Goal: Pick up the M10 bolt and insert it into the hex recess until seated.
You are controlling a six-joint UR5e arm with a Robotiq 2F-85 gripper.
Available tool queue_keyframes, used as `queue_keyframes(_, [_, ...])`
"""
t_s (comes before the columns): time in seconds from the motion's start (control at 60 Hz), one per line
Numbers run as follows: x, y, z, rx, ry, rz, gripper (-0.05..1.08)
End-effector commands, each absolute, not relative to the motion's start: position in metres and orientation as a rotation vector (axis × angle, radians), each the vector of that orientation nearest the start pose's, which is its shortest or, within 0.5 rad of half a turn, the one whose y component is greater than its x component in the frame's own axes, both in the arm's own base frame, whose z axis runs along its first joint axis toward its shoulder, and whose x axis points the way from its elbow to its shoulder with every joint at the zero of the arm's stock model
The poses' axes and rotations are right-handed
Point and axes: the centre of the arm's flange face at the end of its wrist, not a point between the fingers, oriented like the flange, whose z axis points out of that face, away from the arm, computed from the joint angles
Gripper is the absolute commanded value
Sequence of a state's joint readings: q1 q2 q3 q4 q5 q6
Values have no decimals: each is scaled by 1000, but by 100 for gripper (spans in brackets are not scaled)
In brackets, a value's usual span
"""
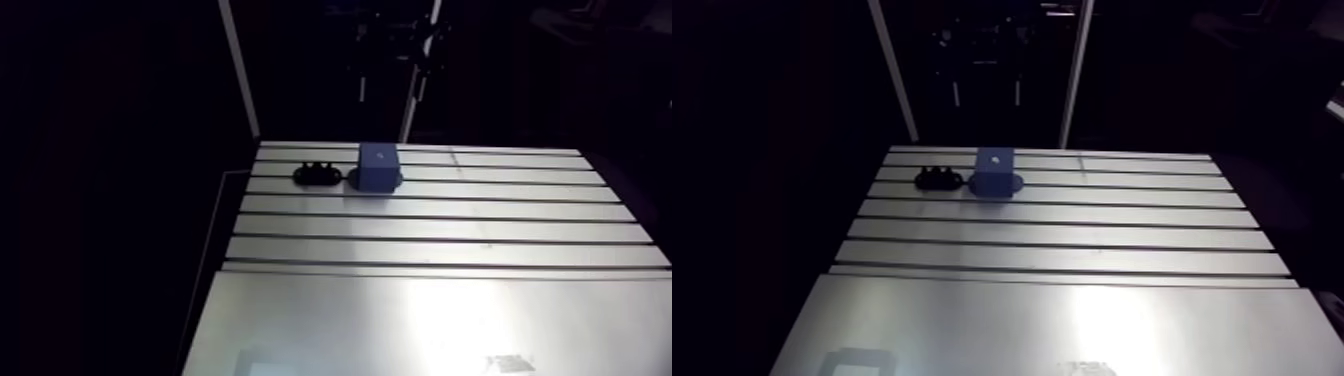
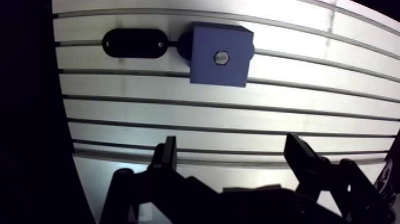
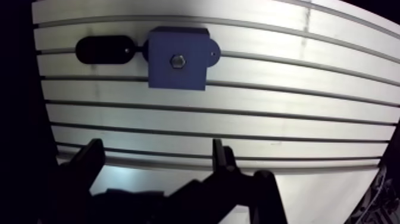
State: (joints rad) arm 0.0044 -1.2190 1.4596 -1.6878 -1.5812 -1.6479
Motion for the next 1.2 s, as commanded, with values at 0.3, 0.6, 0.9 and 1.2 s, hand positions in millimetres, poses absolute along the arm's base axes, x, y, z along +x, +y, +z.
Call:
queue_keyframes(0.3, [-558,-131,457,-121,3051,21,1])
queue_keyframes(0.6, [-545,-131,488,-128,3105,28,1])
queue_keyframes(0.9, [-540,-131,506,-122,3149,28,1])
queue_keyframes(1.2, [-542,-135,524,-135,3180,30,1])
